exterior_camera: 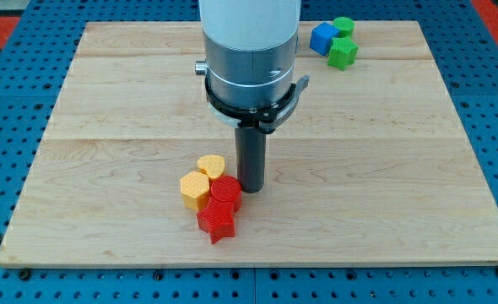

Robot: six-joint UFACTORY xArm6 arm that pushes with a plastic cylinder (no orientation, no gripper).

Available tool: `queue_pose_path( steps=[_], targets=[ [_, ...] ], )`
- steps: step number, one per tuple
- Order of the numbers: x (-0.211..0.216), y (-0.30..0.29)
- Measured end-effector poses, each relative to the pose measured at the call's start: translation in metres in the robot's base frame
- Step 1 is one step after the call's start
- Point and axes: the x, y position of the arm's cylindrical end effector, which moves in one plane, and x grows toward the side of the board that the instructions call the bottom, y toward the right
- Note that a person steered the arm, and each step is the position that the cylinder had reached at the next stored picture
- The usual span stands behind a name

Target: Move the blue triangle top left corner of the board

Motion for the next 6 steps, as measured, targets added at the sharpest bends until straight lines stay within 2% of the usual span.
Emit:
queue_pose_path(
  steps=[1, 2, 3, 4, 6],
  targets=[
    [-0.002, 0.030],
    [-0.030, 0.120],
    [-0.076, 0.193],
    [-0.076, 0.284],
    [-0.081, 0.298]
  ],
)
